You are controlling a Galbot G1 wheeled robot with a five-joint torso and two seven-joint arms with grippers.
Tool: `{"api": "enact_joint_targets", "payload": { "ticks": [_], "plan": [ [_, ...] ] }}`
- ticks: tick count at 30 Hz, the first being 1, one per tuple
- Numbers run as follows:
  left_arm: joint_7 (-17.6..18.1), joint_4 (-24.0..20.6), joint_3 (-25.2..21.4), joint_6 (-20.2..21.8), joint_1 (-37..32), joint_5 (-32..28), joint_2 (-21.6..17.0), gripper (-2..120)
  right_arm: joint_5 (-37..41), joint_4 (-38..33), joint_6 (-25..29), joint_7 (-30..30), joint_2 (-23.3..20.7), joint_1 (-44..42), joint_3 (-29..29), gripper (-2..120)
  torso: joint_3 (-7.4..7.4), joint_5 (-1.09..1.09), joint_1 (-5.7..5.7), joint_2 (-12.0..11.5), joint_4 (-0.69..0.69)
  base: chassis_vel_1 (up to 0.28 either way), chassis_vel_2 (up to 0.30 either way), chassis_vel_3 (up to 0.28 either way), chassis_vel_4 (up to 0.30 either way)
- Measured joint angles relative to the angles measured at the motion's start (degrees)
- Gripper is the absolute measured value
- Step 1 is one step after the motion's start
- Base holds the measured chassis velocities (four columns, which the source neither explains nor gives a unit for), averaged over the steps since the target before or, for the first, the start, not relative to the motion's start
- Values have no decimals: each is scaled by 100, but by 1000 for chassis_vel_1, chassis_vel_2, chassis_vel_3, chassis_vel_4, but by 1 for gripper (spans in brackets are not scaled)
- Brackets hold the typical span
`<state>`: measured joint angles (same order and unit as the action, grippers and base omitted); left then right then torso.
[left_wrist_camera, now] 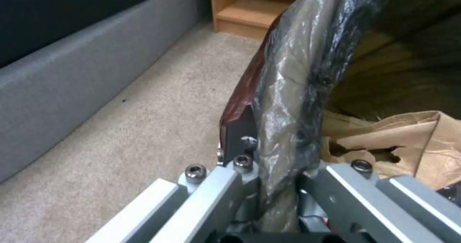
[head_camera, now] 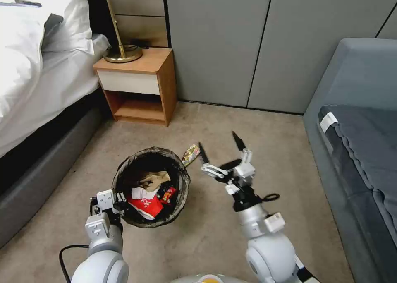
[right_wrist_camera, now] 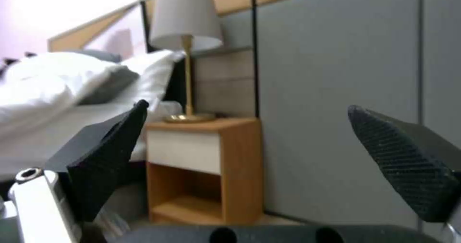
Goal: Pick up the trash bin, then pick up the garbage from the floor and place it into the trash bin.
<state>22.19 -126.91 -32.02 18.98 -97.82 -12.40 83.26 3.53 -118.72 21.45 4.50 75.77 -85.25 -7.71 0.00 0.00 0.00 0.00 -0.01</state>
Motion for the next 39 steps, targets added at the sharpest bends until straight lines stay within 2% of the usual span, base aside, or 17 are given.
{"api": "enact_joint_targets", "payload": {
  "ticks": [23,39],
  "plan": [
    [3,-278,-72,-10,-82,-83,-24,0,-184,243,31,-57,124,-160,43,100,0,-1,0,0,1,-3,2,2,-2],
    [14,-318,-84,-15,-59,-74,-16,0,-127,247,-1,-85,88,-71,49,100,0,-1,0,0,1,-158,171,173,-165]
  ]
}}
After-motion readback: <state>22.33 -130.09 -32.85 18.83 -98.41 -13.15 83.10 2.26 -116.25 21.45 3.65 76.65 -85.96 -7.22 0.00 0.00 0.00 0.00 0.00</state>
